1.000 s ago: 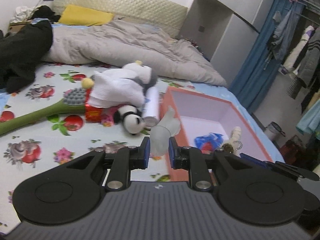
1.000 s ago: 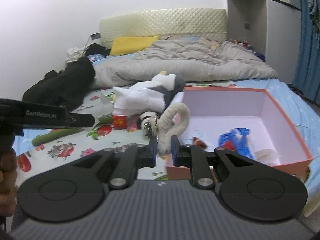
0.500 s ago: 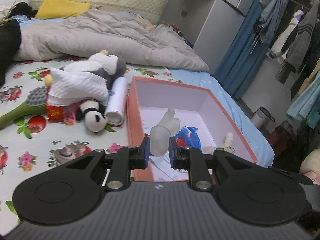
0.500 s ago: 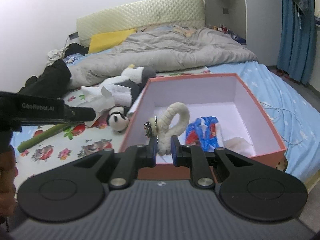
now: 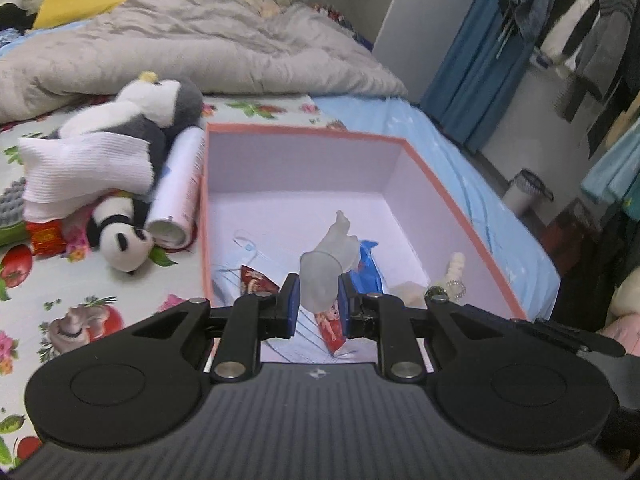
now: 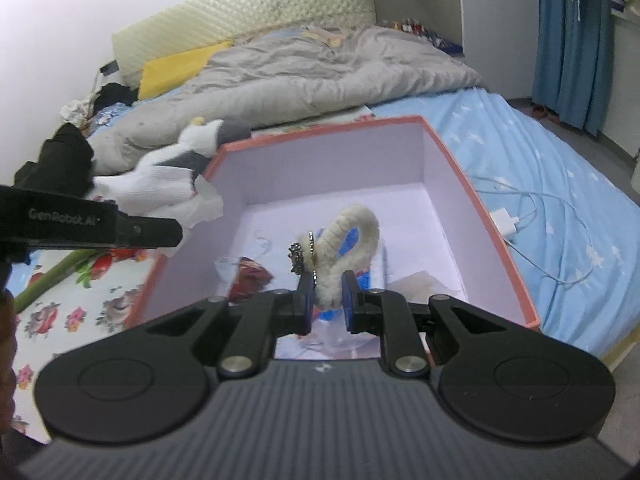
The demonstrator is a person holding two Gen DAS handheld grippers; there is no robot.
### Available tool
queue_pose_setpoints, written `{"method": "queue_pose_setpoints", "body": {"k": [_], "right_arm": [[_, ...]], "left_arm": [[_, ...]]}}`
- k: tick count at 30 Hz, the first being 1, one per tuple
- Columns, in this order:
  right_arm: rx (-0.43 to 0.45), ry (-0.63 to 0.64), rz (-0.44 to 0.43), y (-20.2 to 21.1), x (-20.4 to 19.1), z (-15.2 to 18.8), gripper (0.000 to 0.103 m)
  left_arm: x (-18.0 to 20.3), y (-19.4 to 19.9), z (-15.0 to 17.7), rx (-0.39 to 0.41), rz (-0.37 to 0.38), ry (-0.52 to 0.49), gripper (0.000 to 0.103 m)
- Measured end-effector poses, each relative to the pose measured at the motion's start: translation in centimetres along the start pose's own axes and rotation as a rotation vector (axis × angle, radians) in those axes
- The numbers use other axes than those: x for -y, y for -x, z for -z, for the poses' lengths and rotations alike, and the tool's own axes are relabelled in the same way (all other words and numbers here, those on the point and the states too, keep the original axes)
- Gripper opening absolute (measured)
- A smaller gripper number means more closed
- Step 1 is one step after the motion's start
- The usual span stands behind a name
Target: Organize soft objects
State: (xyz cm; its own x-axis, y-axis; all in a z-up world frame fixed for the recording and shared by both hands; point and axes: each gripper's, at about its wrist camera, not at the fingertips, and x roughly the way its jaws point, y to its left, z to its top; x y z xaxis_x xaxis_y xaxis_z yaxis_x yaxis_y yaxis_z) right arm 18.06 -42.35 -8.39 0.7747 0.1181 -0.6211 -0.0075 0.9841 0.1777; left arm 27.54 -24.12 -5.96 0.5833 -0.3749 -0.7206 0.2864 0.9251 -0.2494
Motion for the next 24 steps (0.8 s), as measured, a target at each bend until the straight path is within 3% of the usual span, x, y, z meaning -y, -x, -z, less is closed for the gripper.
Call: {"method": "queue_pose_setpoints", "body": {"k": [11, 15, 17, 24], "right_arm": [[-0.063, -0.08, 0.019, -4.3, 3.5, -0.5, 0.02], [-0.068, -0.088, 0.011, -4.7, 4.1, -0.7, 0.026], [-0.075, -0.097, 0.006, -4.8, 4.3, -0.6, 0.037], [-0.074, -0.116, -0.007, -4.1, 4.2, -0.4, 0.036]], "left_arm": [[1.0, -5.4, -1.4, -0.105, -0.022, -0.044, 0.026], [1.3, -5.7, -1.3, -0.106, -0.038, -0.052, 0.049], [1.3, -5.7, -1.2, -0.105, -0.047, -0.057, 0.051], [1.6, -4.2, -1.2, -0.078, -0.042, -0.075, 0.051]]}}
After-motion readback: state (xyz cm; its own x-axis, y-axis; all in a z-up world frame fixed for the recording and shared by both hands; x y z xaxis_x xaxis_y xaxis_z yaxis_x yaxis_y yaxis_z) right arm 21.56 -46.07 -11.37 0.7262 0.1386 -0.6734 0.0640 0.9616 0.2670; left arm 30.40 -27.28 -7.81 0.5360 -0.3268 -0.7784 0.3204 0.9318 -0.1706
